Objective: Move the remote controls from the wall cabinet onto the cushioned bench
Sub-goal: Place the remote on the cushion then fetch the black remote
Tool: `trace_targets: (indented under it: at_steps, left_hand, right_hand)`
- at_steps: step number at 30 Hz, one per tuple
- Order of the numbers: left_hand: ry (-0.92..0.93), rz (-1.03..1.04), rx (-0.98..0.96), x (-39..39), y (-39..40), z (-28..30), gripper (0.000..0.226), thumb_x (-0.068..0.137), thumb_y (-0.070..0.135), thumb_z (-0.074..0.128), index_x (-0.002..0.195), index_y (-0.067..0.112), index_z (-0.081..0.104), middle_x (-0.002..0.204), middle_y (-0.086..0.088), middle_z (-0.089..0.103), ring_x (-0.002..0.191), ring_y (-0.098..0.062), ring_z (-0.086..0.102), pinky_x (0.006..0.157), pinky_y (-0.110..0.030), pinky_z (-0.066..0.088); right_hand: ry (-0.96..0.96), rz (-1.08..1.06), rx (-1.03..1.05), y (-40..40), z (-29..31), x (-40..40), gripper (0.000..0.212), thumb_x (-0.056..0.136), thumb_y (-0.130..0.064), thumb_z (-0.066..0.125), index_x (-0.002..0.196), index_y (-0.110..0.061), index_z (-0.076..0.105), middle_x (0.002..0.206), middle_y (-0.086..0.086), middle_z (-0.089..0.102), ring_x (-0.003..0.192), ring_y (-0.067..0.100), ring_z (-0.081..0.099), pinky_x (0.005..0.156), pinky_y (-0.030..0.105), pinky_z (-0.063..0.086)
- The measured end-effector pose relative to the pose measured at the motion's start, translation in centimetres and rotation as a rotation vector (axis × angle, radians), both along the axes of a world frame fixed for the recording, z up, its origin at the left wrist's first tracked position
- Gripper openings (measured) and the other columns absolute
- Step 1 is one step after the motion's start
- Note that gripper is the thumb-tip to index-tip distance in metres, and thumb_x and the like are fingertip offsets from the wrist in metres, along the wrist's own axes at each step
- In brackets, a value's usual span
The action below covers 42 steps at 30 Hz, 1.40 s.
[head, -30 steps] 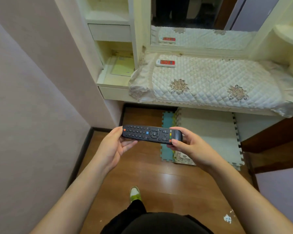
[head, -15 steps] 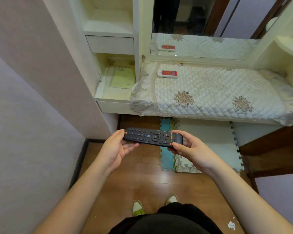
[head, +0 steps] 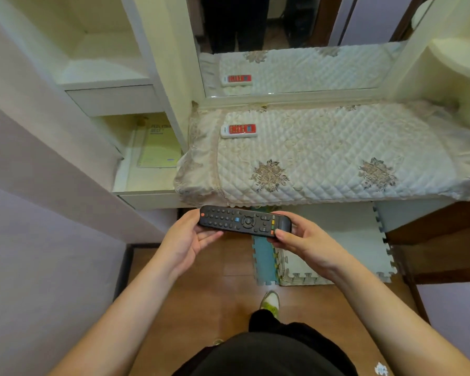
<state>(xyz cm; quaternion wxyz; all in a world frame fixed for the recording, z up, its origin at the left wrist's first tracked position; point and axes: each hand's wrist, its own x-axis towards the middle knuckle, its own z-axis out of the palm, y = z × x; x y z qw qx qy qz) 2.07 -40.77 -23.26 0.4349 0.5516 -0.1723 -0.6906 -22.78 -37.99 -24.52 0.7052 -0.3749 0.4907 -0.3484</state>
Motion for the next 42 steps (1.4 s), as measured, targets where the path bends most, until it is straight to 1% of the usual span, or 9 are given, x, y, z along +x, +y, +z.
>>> trace_targets:
  at_steps: [7,11,17,23,26,28,33,39,42]
  left_hand:
    - [0.03,-0.007,0.016,-3.1,-4.8,-0.1,0.02,0.102,0.015,0.04,0.106,0.005,0.057,0.083,-0.015,0.073,0.071,-0.022,0.072,0.06,-0.03,0.06]
    - [0.05,-0.012,0.033,-3.2,-7.1,-0.6,0.023,0.102,0.017,0.04,0.113,0.003,0.056,0.093,-0.021,0.069,0.077,-0.025,0.072,0.062,-0.03,0.06]
    - [0.065,-0.01,0.073,-2.1,-10.8,-2.7,0.025,0.1,0.015,0.045,0.119,0.003,0.055,0.101,-0.017,0.068,0.085,-0.022,0.071,0.067,-0.029,0.059]
    - [0.087,-0.033,0.118,0.1,-15.5,-5.9,0.018,0.098,0.011,0.049,0.11,0.003,0.061,0.103,-0.015,0.068,0.091,-0.023,0.068,0.068,-0.027,0.059]
    - [0.022,-0.11,0.144,1.6,-18.1,-7.5,0.024,0.098,0.009,0.048,0.117,-0.001,0.06,0.113,-0.016,0.067,0.098,-0.023,0.066,0.075,-0.026,0.059]
    - [-0.038,-0.144,0.169,2.5,-19.6,-8.5,0.026,0.099,0.009,0.045,0.118,-0.003,0.058,0.116,-0.018,0.064,0.095,-0.022,0.066,0.073,-0.023,0.058]
    - [-0.096,-0.211,0.185,4.1,-22.9,-9.8,0.027,0.102,0.011,0.041,0.119,-0.002,0.057,0.103,-0.011,0.067,0.09,-0.018,0.065,0.074,-0.02,0.057]
    - [-0.109,-0.267,0.217,4.3,-25.2,-10.9,0.024,0.102,0.015,0.039,0.107,0.004,0.06,0.097,-0.009,0.067,0.091,-0.02,0.065,0.089,-0.033,0.053]
    - [-0.182,-0.334,0.215,4.1,-25.8,-11.7,0.027,0.1,0.009,0.039,0.116,0.0,0.058,0.109,-0.015,0.066,0.102,-0.023,0.064,0.096,-0.035,0.051]
  right_hand:
    - [-0.093,-0.02,0.084,-5.3,-1.4,-3.5,0.044,0.088,-0.001,0.061,0.131,-0.01,0.051,0.118,0.018,0.065,0.102,0.025,0.065,0.091,0.031,0.054]
    - [-0.124,-0.034,0.127,-7.8,-2.0,-3.8,0.04,0.088,-0.001,0.061,0.125,-0.015,0.055,0.117,0.016,0.067,0.102,0.026,0.066,0.088,0.029,0.054]
    - [-0.09,-0.039,0.156,-11.3,-2.6,-3.2,0.041,0.088,-0.001,0.062,0.126,-0.015,0.055,0.115,0.018,0.067,0.103,0.029,0.066,0.091,0.031,0.053]
    - [-0.048,-0.096,0.205,-15.6,-3.7,-1.1,0.039,0.088,0.001,0.061,0.124,-0.014,0.057,0.11,0.018,0.069,0.104,0.028,0.067,0.09,0.03,0.054]
    - [0.013,-0.141,0.253,-17.9,-4.3,0.8,0.033,0.092,-0.009,0.058,0.125,-0.013,0.057,0.116,0.019,0.066,0.106,0.029,0.066,0.092,0.034,0.054]
    - [0.049,-0.174,0.291,-19.2,-4.8,2.1,0.027,0.095,-0.016,0.054,0.122,-0.013,0.059,0.117,0.017,0.065,0.105,0.029,0.065,0.09,0.034,0.055]
    - [0.14,-0.247,0.333,-22.2,-5.9,4.7,0.022,0.1,-0.018,0.044,0.111,-0.014,0.063,0.119,0.015,0.061,0.109,0.03,0.061,0.083,0.031,0.056]
    - [0.276,-0.292,0.372,-24.2,-7.6,5.9,0.025,0.098,-0.021,0.043,0.108,-0.012,0.064,0.111,0.014,0.056,0.103,0.026,0.058,0.081,0.031,0.057]
    - [0.344,-0.32,0.42,-25.0,-8.8,5.9,0.028,0.096,-0.027,0.043,0.111,-0.013,0.062,0.113,0.015,0.057,0.097,0.024,0.061,0.074,0.029,0.055]
